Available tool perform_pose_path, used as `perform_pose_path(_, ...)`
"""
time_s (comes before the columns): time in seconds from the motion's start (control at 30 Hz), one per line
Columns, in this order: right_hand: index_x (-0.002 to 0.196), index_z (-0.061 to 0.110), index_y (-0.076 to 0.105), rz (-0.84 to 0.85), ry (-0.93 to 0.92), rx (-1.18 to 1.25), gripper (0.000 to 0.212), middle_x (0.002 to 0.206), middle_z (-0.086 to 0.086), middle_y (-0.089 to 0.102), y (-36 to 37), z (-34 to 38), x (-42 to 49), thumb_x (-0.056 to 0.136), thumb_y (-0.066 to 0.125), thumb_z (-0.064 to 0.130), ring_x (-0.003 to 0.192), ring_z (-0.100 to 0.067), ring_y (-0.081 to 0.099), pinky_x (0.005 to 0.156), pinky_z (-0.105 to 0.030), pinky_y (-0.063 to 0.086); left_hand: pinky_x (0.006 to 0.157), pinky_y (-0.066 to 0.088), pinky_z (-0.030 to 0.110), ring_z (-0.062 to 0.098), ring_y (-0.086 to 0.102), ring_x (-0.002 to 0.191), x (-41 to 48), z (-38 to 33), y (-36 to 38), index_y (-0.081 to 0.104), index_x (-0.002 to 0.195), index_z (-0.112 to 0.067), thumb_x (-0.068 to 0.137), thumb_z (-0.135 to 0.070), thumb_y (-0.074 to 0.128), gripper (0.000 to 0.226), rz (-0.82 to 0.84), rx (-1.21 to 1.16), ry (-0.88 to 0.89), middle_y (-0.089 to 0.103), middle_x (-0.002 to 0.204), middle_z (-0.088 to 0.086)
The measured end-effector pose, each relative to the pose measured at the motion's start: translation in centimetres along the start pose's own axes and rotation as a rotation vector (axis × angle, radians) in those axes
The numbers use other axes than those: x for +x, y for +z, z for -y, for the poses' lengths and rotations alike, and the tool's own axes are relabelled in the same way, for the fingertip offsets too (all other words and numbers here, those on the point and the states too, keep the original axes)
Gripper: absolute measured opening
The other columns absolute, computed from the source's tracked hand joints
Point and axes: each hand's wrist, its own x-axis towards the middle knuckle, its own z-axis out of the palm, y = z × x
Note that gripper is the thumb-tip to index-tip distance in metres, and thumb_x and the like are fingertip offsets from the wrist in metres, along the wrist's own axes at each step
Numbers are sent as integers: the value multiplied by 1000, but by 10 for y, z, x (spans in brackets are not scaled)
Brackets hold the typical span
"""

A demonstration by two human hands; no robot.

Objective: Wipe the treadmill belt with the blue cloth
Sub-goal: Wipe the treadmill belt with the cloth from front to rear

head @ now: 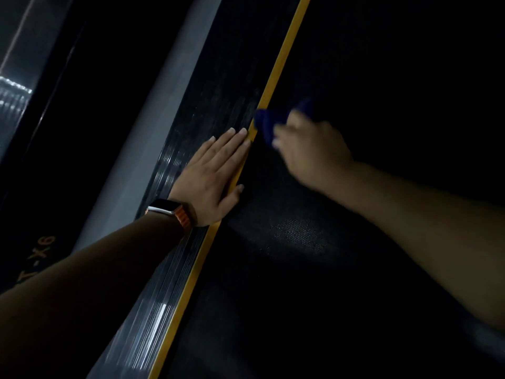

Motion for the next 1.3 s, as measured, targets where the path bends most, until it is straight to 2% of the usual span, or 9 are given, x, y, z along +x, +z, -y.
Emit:
perform_pose_path(0.23,128,20,62,249,-226,126,50,99,1,54,2,31,-73,97,40,52,72,-19,59,49,-28,35,128,14,52,24,6,160,0,0,-1,17,164,-10,96,-44,42,80,-9,4,12,11,173,9)
perform_pose_path(0.3,133,22,58,224,-295,96,57,105,2,48,-1,24,-67,97,29,56,83,-15,50,52,-28,35,128,14,53,24,7,160,1,-1,-1,17,164,-11,96,-43,43,80,-8,-2,11,11,173,9)
perform_pose_path(0.43,140,27,50,132,-265,-8,47,133,-6,43,5,1,-56,95,54,39,98,-23,46,64,-31,46,127,15,54,25,8,160,1,-1,-1,18,164,-11,95,-42,46,80,-4,-3,1,12,172,9)
perform_pose_path(0.57,137,27,51,86,-313,-53,44,118,-7,49,6,-11,-29,94,54,37,94,-27,47,69,-38,47,129,11,51,25,7,160,1,-1,0,18,164,-11,96,-43,46,80,-8,0,0,12,172,9)
perform_pose_path(0.77,118,19,57,-10,58,-33,28,107,-13,53,16,10,-11,93,58,34,70,-33,59,50,-34,39,128,12,52,26,9,160,0,-1,0,19,164,-9,97,-44,43,80,-14,-4,4,12,172,10)
perform_pose_path(1.0,122,23,57,202,-451,97,44,99,-8,49,19,44,-92,81,70,34,64,-24,51,51,-34,39,128,12,53,27,10,160,1,-3,-3,20,163,-8,95,-43,43,80,-22,-4,12,14,172,11)
perform_pose_path(1.07,117,24,56,116,-339,-40,35,94,-8,47,10,9,-51,86,67,36,61,-23,42,48,-31,31,128,13,53,27,9,160,1,-2,-2,20,163,-8,95,-44,43,80,-20,-7,12,14,172,11)
perform_pose_path(1.2,131,22,54,-88,103,-34,40,111,-15,53,9,-28,-13,94,57,38,69,-36,58,56,-39,49,128,11,53,26,8,160,0,-1,-1,18,164,-9,96,-45,43,81,-13,-5,15,13,172,10)
perform_pose_path(1.3,126,20,60,-30,-45,36,43,108,-13,59,31,39,-83,93,54,46,57,-30,59,50,-33,44,128,12,53,26,8,160,0,-1,0,18,164,-9,96,-44,44,80,-18,9,18,12,172,10)
